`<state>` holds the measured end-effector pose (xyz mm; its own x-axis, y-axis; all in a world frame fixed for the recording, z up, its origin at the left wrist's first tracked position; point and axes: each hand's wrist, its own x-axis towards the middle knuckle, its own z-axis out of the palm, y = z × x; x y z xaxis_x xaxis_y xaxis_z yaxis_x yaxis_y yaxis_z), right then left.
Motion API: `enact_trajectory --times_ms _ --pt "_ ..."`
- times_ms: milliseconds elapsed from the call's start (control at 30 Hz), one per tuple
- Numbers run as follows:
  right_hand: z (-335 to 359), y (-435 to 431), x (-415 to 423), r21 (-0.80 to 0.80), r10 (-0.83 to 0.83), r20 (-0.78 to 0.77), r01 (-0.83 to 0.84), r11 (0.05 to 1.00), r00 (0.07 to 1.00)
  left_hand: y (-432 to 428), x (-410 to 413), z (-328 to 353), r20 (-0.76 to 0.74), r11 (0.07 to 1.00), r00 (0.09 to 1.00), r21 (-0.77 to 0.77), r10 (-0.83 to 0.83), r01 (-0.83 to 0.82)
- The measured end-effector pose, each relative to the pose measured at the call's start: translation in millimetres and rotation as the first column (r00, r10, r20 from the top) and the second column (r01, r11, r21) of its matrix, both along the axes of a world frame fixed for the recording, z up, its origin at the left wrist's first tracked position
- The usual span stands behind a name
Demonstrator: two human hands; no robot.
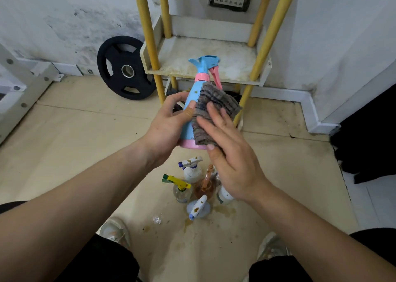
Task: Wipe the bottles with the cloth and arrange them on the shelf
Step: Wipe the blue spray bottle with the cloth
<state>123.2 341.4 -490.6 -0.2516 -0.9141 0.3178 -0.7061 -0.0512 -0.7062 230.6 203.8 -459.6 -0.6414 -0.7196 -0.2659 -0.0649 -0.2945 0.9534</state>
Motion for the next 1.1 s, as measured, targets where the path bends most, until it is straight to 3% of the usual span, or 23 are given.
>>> enact_trajectory --times_ms 233,533,667,1100 --pt "13.1 -11.2 -17.6 -0.037 -0.15 0.284 0.168 0.985 0.947 16.5 -2.3 -1.7 -0.001 0.979 0.985 -0.102 -0.175 0.174" --pt "20.9 -7.2 -20.6 -0.068 -0.113 -0.152 0.104 0.992 0.982 12.5 -2.6 -4.5 -0.004 0.948 0.979 -0.248 -0.205 0.198" --pt "29.6 -4.3 -31.6 -0.105 -0.073 -0.281 0.045 0.993 0.957 15.8 -2.9 -10.5 0.002 0.949 0.971 -0.211 -0.239 0.234" --pt "22.8 0.9 -40.0 -0.164 -0.202 -0.179 0.173 0.971 0.963 14.3 -9.9 -5.2 0.063 0.974 0.982 -0.128 -0.178 0.185"
